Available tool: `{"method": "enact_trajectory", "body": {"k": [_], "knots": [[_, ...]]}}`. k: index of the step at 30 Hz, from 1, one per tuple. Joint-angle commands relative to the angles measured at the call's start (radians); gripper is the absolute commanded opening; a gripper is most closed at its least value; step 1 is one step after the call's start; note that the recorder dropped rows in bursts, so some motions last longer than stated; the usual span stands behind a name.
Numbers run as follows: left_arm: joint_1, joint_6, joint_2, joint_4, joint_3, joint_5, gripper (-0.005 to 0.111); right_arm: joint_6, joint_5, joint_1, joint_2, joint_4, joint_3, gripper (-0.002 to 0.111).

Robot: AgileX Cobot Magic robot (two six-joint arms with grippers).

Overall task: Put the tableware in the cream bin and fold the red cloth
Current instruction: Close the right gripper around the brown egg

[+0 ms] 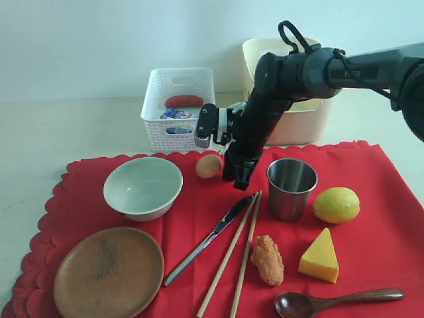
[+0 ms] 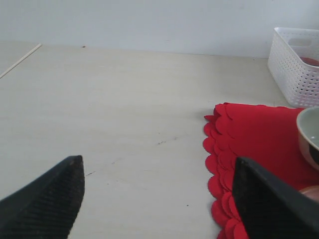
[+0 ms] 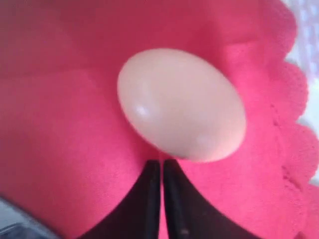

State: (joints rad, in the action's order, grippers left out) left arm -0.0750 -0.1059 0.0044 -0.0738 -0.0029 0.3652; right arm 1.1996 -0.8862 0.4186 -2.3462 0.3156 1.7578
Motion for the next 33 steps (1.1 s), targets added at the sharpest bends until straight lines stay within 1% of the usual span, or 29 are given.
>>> {"method": "enact_trajectory", "body": {"k": [1,2,5,6,7,8,12,15,19,27,33], "knots": [[0.006,-0.002,-0.004,-0.001,0.003,-0.011,0.078,-0.059,-0.051,0.0,0.049,-0.02,0.006,0.025],[0.006,-0.002,-0.004,-0.001,0.003,-0.011,0.078,-0.08,-0.059,0.0,0.062,-0.025,0.006,0.034],[0.006,-0.002,-0.004,-0.001,0.003,-0.011,0.078,-0.116,-0.078,0.0,0.092,-0.004,0.006,0.056],[0.006,-0.002,-0.004,-0.001,0.003,-0.011,0.078,-0.179,-0.071,0.0,0.102,0.055,0.006,0.07],[0.006,-0.002,-0.004,-0.001,0.003,-0.011,0.078,-0.206,-0.061,0.0,0.102,0.095,0.006,0.075],[0.006,-0.002,-0.004,-0.001,0.003,-0.011,0.078,-0.233,-0.05,0.0,0.102,0.131,0.006,0.077],[0.006,-0.002,-0.004,-0.001,0.003,-0.011,0.078,-0.297,-0.02,0.0,0.085,0.169,0.006,0.078],[0.006,-0.002,-0.004,-0.001,0.003,-0.011,0.078,-0.27,-0.006,0.0,0.066,0.166,0.006,0.078],[0.006,-0.002,-0.004,-0.001,0.003,-0.011,0.078,-0.25,0.066,0.0,0.05,0.164,0.006,0.078],[0.006,-0.002,-0.004,-0.001,0.003,-0.011,0.078,-0.078,0.081,0.0,0.019,0.157,0.006,0.077],[0.006,-0.002,-0.004,-0.001,0.003,-0.011,0.078,0.034,0.1,0.03,-0.004,0.155,0.006,0.075]]}}
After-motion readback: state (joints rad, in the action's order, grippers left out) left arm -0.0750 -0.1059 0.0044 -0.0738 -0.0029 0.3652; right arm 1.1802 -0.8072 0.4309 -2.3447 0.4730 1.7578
